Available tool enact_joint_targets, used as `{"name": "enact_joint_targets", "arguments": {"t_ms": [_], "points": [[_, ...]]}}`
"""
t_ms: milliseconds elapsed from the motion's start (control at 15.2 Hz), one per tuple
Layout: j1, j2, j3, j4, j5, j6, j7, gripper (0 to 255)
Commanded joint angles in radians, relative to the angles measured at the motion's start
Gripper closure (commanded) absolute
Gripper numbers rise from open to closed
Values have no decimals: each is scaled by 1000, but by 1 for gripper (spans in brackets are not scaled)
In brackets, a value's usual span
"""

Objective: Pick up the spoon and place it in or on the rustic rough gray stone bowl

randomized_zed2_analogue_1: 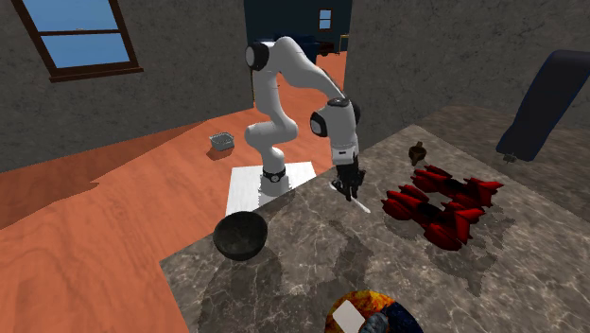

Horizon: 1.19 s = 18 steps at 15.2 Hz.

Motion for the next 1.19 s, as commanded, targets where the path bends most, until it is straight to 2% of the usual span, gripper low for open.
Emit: {"name": "enact_joint_targets", "arguments": {"t_ms": [0, 1122], "points": [[-1, -19, -5, 15, -3, -34, 2, 255], [-12, -106, -33, 173, -32, -278, 29, 255]]}}
